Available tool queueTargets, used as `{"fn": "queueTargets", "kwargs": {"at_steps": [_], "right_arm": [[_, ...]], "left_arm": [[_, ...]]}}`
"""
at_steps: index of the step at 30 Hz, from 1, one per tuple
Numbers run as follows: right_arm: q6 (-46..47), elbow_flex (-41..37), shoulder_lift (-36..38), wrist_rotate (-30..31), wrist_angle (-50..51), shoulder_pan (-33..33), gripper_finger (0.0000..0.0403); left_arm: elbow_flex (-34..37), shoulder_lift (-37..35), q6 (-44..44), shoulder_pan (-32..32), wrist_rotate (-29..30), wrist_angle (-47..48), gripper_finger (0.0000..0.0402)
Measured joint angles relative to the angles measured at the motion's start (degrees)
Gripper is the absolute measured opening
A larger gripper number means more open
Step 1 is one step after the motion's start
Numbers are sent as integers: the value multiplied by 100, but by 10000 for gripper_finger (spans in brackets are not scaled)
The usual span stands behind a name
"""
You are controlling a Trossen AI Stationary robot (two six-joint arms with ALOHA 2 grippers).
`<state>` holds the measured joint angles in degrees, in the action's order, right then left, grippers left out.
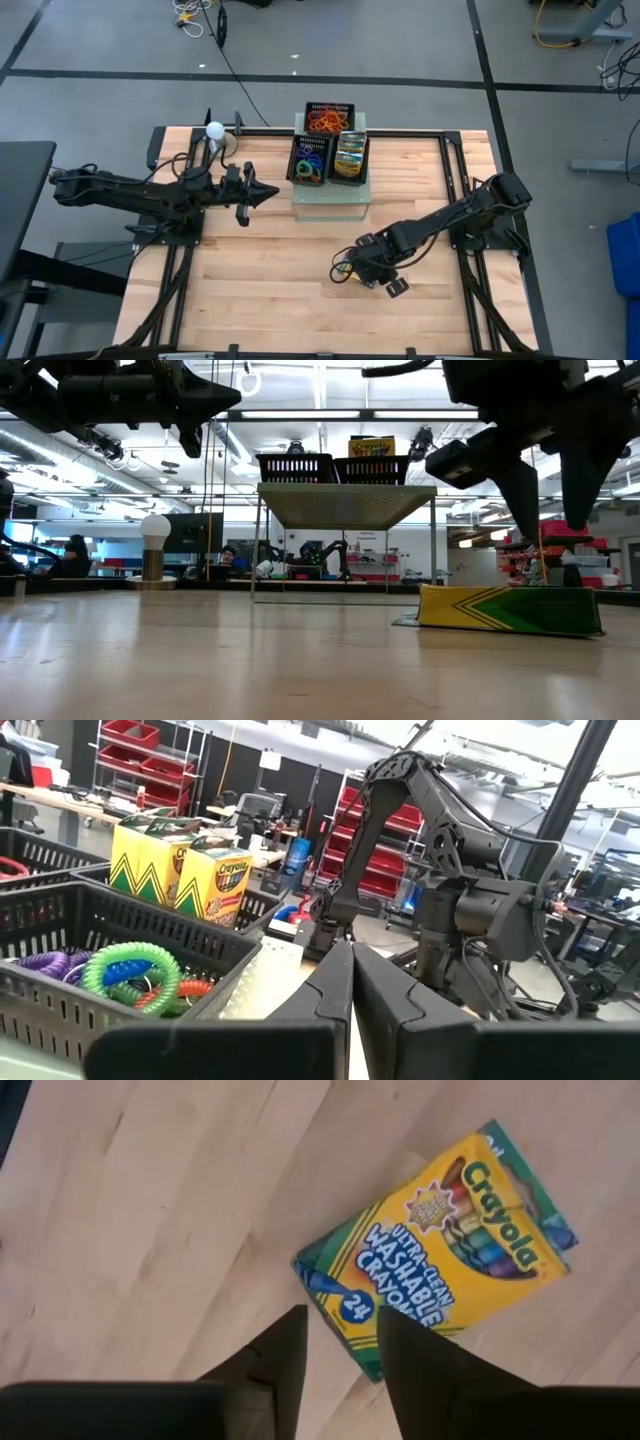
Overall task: Pick & Place Office Desk Supplies
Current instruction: Put the yellow crayon box into the bottom left black bin
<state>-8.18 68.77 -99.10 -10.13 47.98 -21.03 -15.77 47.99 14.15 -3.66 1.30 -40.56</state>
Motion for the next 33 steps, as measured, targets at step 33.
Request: {"fn": "queueTargets", "kwargs": {"at_steps": [33], "right_arm": [[-2309, -4, -742, 46, -708, 777, 109]], "left_arm": [[-4, 0, 151, 2, -26, 49, 11]]}}
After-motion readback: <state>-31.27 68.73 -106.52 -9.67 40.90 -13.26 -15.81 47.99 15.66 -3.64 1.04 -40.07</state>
